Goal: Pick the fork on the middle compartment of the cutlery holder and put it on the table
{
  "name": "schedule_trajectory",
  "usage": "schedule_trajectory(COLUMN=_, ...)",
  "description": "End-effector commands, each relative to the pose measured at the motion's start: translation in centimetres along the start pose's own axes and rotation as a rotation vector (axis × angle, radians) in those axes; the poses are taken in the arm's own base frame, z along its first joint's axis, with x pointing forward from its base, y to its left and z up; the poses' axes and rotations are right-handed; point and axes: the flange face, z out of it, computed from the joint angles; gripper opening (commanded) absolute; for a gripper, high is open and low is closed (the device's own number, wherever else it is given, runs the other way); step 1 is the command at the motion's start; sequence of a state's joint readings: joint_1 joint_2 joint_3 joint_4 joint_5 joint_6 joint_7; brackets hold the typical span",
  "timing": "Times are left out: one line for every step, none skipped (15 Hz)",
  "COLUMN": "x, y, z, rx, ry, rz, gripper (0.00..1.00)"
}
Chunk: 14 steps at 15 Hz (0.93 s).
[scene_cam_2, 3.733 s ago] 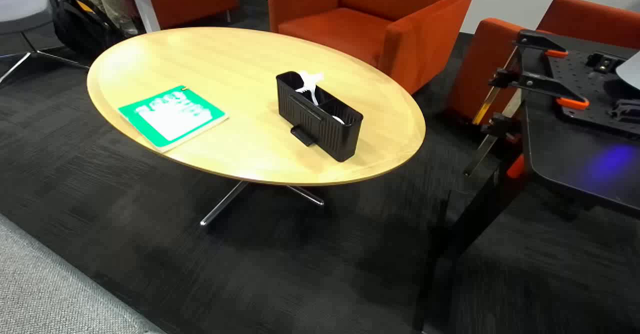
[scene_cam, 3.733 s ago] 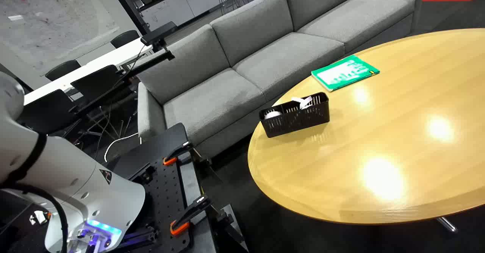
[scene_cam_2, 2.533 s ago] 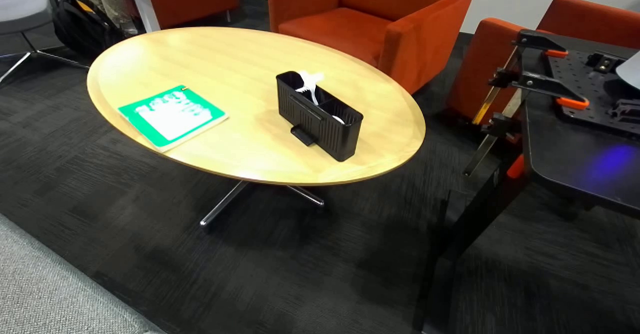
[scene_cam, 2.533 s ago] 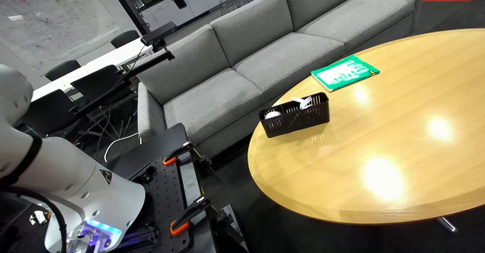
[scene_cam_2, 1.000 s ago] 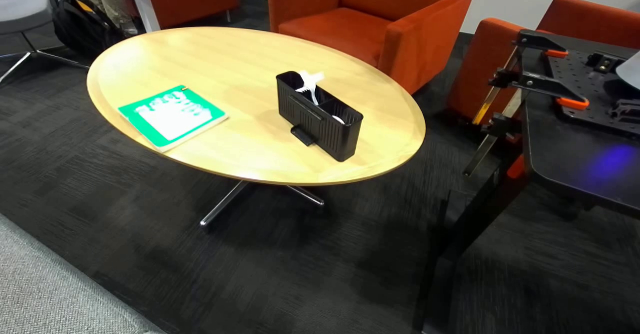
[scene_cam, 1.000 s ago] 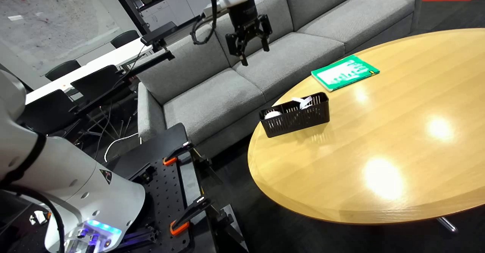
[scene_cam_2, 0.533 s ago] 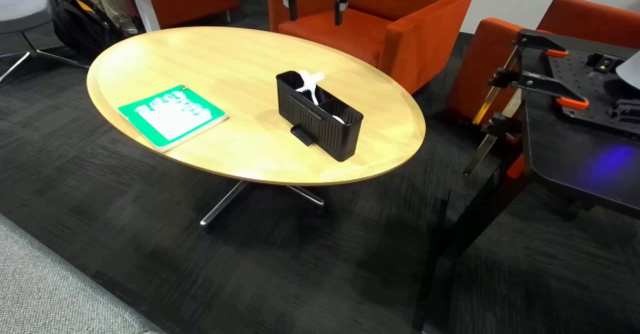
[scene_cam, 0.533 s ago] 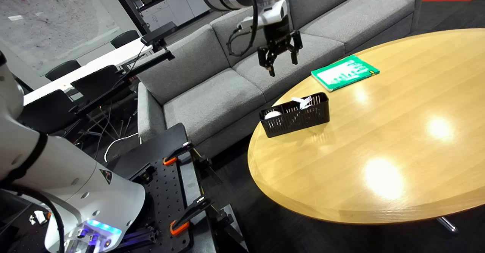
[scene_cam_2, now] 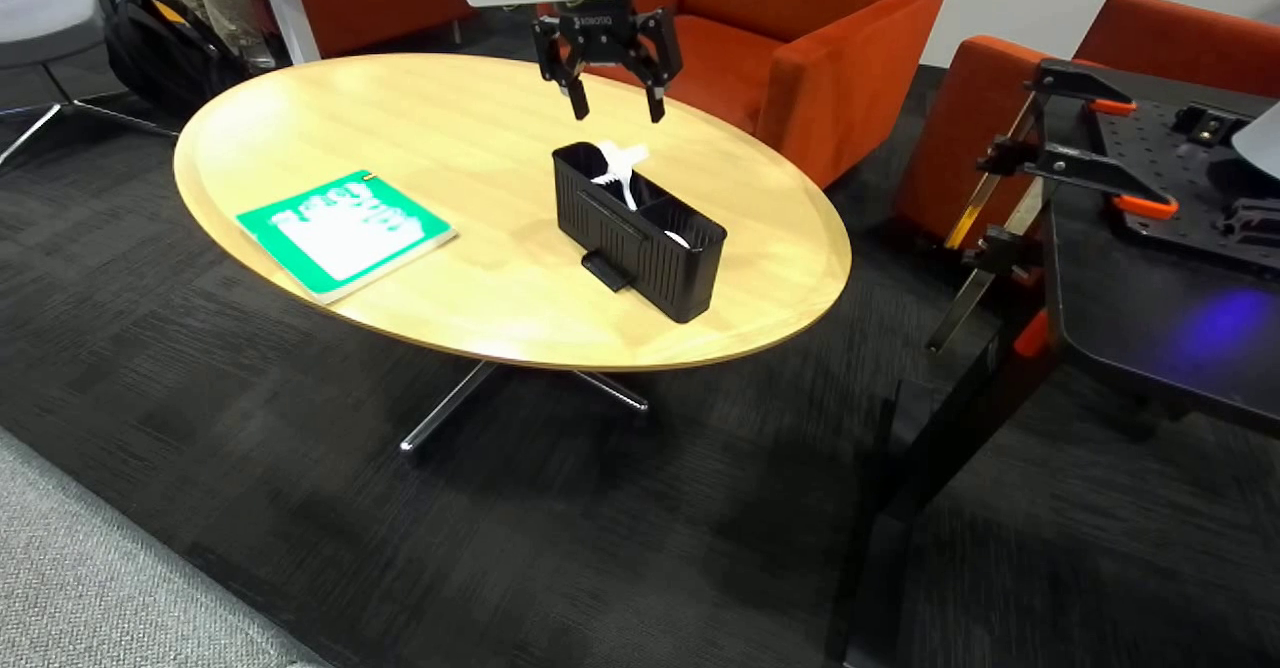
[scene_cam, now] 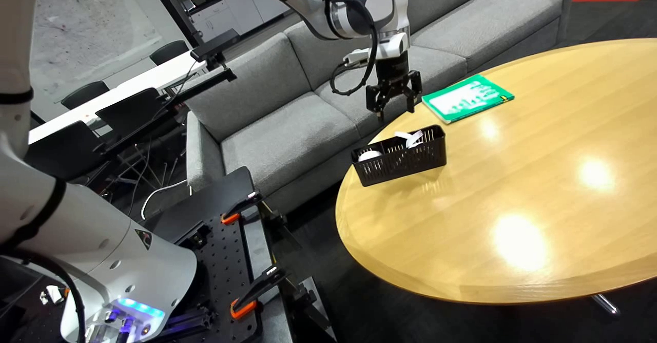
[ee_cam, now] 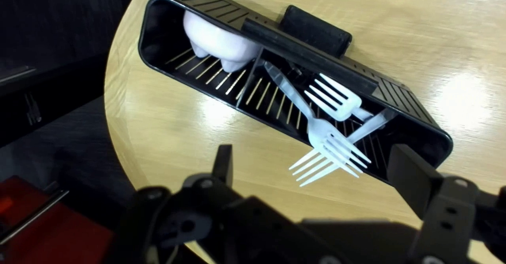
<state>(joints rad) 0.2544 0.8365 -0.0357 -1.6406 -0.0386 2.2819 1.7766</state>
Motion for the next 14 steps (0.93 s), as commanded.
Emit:
schedule_trajectory(x=0.2, y=-1.4, z=1.5, rx=-0.048, ry=0.020, rz=0.033, gripper=1.00)
schedule_trajectory(x=0.3, y=-1.7, z=2.0, rx=-0.051, ry=0.022, rz=0.037, gripper=1.00)
schedule_trajectory(x=0.4, y=-2.0, z=2.5, rx=-0.047, ry=0.018, rz=0.042, gripper=1.00)
schedule_trajectory(x=0.6, y=-2.3, z=3.0, rx=-0.038, ry=0.017, rz=0.045, gripper=1.00)
schedule_trajectory(x=0.7, y=-2.6, z=3.5, rx=-0.031, ry=0.013, rz=0.051, gripper=1.00)
schedule_trajectory(x=0.8, y=-2.9, z=3.8, rx=-0.022, ry=0.005, rz=0.060, gripper=1.00)
schedule_trajectory(x=0.8, y=-3.2, z=4.1, rx=-0.016, ry=0.000, rz=0.067, gripper=1.00)
schedule_trajectory(x=0.9, y=-3.4, z=4.4, rx=-0.014, ry=-0.006, rz=0.075, gripper=1.00)
schedule_trajectory(x=0.9, y=-3.7, z=4.6, rx=-0.008, ry=-0.009, rz=0.082, gripper=1.00)
schedule_trajectory(x=0.9, y=-3.9, z=4.7, rx=-0.002, ry=-0.009, rz=0.086, gripper=1.00)
schedule_trajectory(x=1.0, y=-4.1, z=4.8, rx=0.003, ry=-0.007, rz=0.093, gripper=1.00)
schedule_trajectory(x=1.1, y=-4.3, z=5.0, rx=0.007, ry=-0.002, rz=0.103, gripper=1.00)
schedule_trajectory(x=1.3, y=-4.4, z=5.1, rx=0.008, ry=0.005, rz=0.106, gripper=1.00)
schedule_trajectory(x=1.5, y=-4.5, z=5.3, rx=0.005, ry=0.012, rz=0.114, gripper=1.00)
